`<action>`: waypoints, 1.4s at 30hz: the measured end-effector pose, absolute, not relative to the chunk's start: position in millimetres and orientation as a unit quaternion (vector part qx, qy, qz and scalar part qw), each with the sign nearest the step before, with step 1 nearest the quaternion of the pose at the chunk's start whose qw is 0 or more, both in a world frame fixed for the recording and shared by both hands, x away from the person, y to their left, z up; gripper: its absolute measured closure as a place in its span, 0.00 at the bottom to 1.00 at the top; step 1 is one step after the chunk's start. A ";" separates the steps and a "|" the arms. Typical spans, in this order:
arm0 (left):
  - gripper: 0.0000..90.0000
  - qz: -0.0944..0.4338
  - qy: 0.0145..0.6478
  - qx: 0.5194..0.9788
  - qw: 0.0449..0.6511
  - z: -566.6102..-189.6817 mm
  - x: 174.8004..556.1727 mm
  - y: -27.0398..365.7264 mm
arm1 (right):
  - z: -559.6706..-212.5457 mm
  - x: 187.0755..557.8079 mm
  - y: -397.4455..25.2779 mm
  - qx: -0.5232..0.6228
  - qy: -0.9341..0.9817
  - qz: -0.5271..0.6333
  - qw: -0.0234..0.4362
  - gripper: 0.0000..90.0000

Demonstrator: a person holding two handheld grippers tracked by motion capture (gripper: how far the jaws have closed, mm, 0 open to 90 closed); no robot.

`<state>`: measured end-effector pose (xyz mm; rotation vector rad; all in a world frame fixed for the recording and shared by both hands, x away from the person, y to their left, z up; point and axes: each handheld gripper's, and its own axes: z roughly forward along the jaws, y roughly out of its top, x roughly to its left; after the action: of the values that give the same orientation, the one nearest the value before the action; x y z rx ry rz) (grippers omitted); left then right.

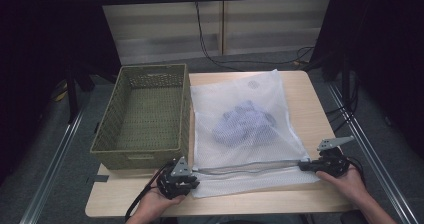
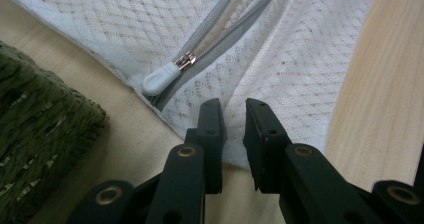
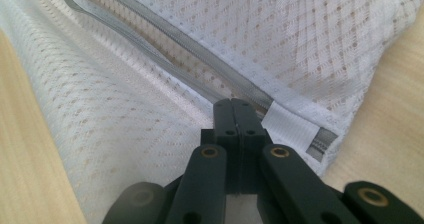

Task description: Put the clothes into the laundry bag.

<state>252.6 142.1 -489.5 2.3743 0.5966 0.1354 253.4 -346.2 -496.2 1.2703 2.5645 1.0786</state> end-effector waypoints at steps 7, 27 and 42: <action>0.80 0.042 0.236 0.907 0.345 -489.9 253.5 147.1 | -495.1 251.0 -340.1 0.401 0.844 0.353 0.044 1.00; 0.21 0.102 0.310 0.794 0.513 -444.5 214.5 185.0 | -454.2 223.2 -348.1 0.378 0.738 0.548 0.108 0.57; 0.13 0.154 0.333 0.764 0.530 -445.4 209.6 199.4 | -454.7 205.4 -359.3 0.405 0.716 0.555 0.127 0.44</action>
<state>209.6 199.4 -445.4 1.8242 0.7954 0.3672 205.4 -359.3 -454.7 1.1774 2.0827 1.6140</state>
